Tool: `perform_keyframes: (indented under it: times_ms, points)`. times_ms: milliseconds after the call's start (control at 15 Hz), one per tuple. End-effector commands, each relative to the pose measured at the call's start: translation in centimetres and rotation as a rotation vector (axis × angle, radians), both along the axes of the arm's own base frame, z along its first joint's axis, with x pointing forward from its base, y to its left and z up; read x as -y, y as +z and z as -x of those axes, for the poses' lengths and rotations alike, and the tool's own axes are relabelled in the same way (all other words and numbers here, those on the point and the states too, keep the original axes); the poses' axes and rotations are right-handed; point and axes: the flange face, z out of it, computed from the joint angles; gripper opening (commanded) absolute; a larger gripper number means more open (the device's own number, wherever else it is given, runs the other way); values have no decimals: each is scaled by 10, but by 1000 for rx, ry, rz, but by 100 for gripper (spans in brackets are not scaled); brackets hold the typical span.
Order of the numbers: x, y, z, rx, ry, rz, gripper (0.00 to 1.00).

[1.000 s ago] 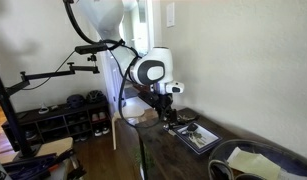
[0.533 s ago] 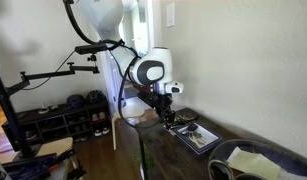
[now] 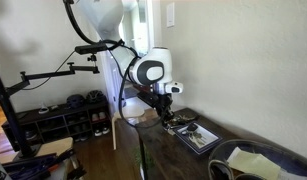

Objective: Put two sets of keys on top of the blue and white object.

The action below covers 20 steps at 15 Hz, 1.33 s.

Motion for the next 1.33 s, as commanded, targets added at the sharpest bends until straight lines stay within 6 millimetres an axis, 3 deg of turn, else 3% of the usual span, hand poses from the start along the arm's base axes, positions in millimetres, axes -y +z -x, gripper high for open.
perform_keyframes:
  times_ms: [0,467,1267]
  points:
    - [3,1,6,6,7,-10,3]
    - [-2,17,11,8,17,-4,5]
    - [-3,93,12,108,41,18,5]
